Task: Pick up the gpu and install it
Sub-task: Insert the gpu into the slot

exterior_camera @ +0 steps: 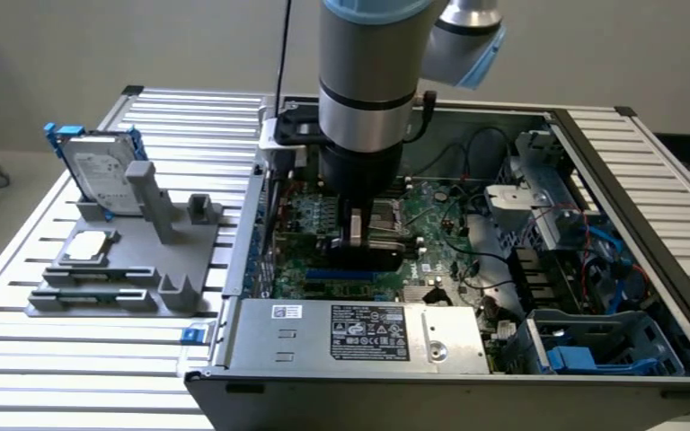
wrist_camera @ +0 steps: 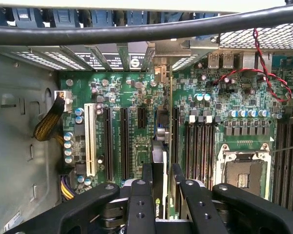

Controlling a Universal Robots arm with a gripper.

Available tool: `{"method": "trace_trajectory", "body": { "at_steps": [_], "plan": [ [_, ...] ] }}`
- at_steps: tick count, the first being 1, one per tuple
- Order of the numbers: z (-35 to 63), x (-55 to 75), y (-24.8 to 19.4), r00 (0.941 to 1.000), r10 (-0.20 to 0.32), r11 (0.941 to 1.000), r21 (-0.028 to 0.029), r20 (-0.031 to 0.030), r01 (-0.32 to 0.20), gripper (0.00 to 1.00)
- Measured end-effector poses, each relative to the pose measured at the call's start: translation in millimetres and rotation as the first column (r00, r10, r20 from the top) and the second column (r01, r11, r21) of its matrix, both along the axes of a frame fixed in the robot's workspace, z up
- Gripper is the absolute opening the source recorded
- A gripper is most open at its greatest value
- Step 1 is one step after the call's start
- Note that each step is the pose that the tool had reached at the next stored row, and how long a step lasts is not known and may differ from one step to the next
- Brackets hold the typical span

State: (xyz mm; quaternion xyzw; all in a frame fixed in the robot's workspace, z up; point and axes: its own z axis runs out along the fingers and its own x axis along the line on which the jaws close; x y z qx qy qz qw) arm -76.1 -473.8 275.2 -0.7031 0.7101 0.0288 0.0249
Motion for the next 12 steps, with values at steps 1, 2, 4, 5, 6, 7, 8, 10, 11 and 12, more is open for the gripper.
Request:
{"method": "trace_trajectory", "body": {
  "at_steps": [1,2,4,5,6,7,8,10,11,12],
  "plan": [
    [-0.3,0.0,-0.1,1.0000,0.000,1.0000,0.0002,-0.0009,0.000,0.26],
    [-0.7,0.0,-0.1,1.0000,0.000,1.0000,0.0005,-0.0016,0.000,0.26],
    [-1.3,0.0,-0.1,1.0000,0.000,1.0000,0.0005,-0.0028,0.000,0.26],
    [-1.5,0.0,-0.2,1.0000,0.000,1.0000,0.0005,-0.0031,0.000,0.26],
    [-1.7,0.0,-0.2,1.0000,0.000,1.0000,0.0005,-0.0032,0.000,0.26],
    [-1.9,0.0,-0.2,1.0000,0.000,1.0000,0.0005,-0.0033,0.000,0.26],
    [-2.0,0.0,-0.2,1.0000,0.000,1.0000,0.0006,-0.0032,0.000,0.26],
    [-2.2,-0.1,-0.2,1.0000,0.000,1.0000,0.0006,-0.0032,0.000,0.26],
    [-2.3,-0.2,-0.2,1.0000,0.000,1.0000,0.0006,-0.0032,0.000,0.26],
    [-2.4,-0.5,-0.2,1.0000,-0.001,1.0000,0.0006,-0.0032,0.001,0.26]
  ]
}}
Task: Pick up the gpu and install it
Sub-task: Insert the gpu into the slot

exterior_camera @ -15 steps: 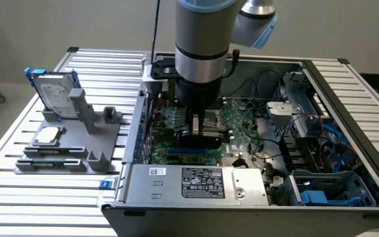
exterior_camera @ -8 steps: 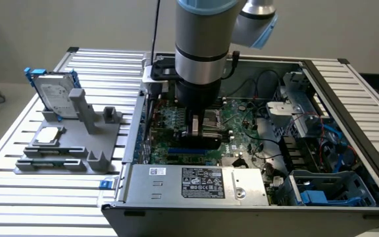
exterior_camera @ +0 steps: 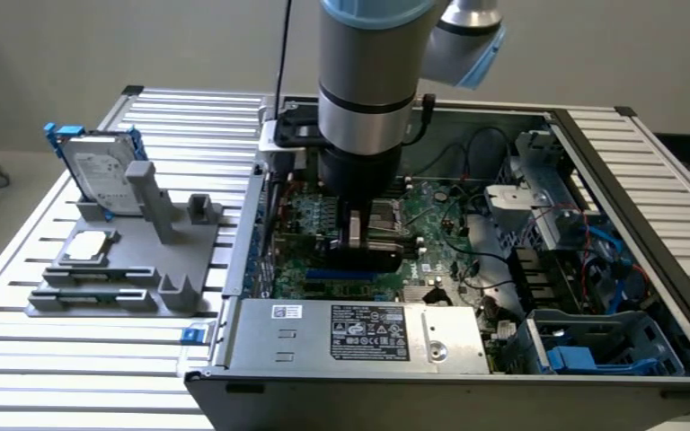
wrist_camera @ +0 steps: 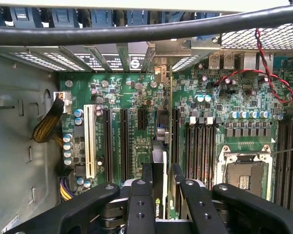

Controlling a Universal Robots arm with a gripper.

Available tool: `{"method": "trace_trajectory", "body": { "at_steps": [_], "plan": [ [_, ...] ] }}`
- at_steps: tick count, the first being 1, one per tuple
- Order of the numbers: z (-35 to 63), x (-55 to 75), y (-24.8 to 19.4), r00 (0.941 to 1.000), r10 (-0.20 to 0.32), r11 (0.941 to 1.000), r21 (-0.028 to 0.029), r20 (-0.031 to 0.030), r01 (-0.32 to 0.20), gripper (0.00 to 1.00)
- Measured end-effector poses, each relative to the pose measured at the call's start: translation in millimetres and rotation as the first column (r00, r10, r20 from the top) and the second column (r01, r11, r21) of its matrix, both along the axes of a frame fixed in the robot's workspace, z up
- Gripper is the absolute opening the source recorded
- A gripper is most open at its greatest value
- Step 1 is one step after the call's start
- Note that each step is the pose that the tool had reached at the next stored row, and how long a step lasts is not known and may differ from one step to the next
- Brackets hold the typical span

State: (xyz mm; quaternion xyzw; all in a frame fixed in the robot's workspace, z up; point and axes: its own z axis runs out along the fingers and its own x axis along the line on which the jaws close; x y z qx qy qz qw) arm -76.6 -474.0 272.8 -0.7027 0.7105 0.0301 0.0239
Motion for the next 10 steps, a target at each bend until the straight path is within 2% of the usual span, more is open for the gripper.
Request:
{"method": "trace_trajectory", "body": {
  "at_steps": [10],
  "plan": [
    [-0.9,-2.3,0.0,0.9999,-0.010,0.9999,0.0000,0.0020,0.010,0.26]
  ]
}}
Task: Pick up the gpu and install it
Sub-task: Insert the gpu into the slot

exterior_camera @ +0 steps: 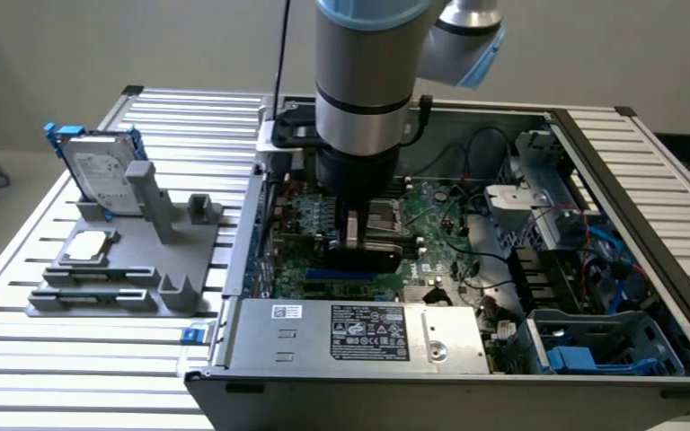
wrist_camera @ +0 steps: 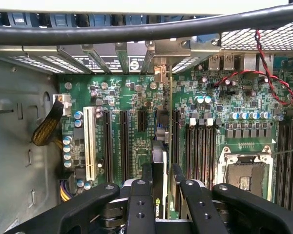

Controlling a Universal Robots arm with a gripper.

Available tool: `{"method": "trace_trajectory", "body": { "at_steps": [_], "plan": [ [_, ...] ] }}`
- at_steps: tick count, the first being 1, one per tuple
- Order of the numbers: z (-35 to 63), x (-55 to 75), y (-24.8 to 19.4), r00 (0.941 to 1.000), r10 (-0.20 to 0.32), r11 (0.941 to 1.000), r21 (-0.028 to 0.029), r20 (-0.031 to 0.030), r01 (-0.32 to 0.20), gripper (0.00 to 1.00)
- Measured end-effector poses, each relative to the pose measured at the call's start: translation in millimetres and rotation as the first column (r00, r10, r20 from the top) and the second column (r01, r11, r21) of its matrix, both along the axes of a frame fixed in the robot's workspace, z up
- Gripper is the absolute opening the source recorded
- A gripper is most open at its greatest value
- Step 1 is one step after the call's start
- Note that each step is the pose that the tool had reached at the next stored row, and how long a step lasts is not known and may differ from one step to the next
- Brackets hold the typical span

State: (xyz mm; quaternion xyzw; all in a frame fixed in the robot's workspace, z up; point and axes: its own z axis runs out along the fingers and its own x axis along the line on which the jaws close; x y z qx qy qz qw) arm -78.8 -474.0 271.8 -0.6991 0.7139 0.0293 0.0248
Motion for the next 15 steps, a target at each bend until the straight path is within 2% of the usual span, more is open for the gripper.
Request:
{"method": "trace_trajectory", "body": {
  "at_steps": [6,15],
  "plan": [
    [-1.5,-1.8,0.2,1.0000,-0.009,1.0000,0.0001,0.0037,0.009,0.26],
    [-5.1,-2.7,0.2,1.0000,-0.009,1.0000,-0.0015,0.0040,0.009,0.26]
  ]
}}
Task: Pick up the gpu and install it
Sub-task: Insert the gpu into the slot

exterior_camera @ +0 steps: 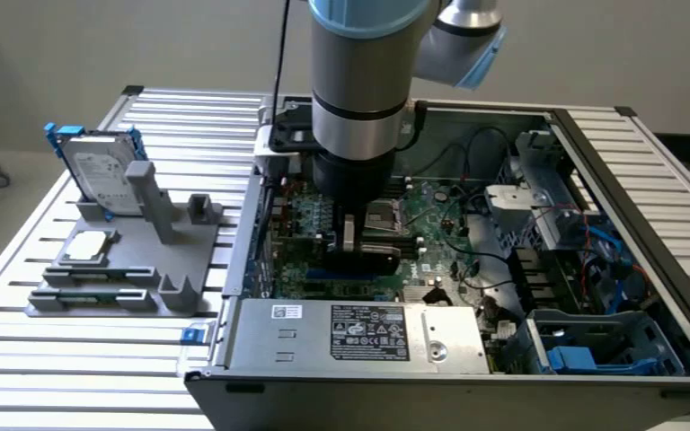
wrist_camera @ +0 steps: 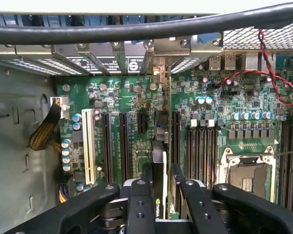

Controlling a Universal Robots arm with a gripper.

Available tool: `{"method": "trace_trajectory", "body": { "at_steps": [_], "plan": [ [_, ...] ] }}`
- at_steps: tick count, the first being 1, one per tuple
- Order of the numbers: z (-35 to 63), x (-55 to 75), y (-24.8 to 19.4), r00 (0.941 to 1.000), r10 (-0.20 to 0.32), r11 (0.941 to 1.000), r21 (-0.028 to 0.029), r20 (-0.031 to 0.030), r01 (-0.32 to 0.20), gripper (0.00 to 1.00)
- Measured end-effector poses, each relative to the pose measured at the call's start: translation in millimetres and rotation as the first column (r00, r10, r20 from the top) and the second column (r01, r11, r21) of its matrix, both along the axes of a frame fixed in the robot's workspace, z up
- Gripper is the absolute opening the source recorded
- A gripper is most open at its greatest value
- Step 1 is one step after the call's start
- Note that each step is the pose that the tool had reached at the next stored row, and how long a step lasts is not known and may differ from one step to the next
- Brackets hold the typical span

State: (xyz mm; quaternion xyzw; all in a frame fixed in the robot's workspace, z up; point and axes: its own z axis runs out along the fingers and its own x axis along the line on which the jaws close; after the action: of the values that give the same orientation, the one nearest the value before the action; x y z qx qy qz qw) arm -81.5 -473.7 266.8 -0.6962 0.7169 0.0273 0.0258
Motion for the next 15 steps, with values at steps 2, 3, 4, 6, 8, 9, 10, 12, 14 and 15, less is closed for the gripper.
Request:
{"method": "trace_trajectory", "body": {
  "at_steps": [2,3,4,6,8,9,10,12,14,15],
  "plan": [
    [-0.8,-0.1,0.0,1.0000,0.000,1.0000,-0.0005,0.0000,0.000,0.26],
    [-0.8,-0.1,0.0,1.0000,0.000,1.0000,-0.0009,-0.0001,0.000,0.26],
    [-0.9,-0.1,0.0,1.0000,0.000,1.0000,-0.0010,-0.0001,0.000,0.26],
    [-1.0,-0.1,0.1,1.0000,0.002,1.0000,-0.0013,0.0000,-0.002,0.26],
    [-1.0,-0.1,0.1,1.0000,0.008,1.0000,-0.0019,0.0000,-0.008,0.26],
    [-1.1,-0.1,0.1,0.9999,0.013,0.9999,-0.0024,0.0001,-0.013,0.26],
    [-1.1,-0.2,0.1,0.9998,0.018,0.9998,-0.0029,0.0000,-0.018,0.26],
    [-1.1,-0.2,0.0,0.9997,0.025,0.9997,-0.0039,0.0000,-0.025,0.26],
    [-1.0,-0.1,0.1,0.9997,0.026,0.9996,-0.0048,-0.0003,-0.026,0.26],
    [-1.1,-0.1,0.1,0.9996,0.027,0.9996,-0.0055,-0.0004,-0.027,0.26]
  ]
}}
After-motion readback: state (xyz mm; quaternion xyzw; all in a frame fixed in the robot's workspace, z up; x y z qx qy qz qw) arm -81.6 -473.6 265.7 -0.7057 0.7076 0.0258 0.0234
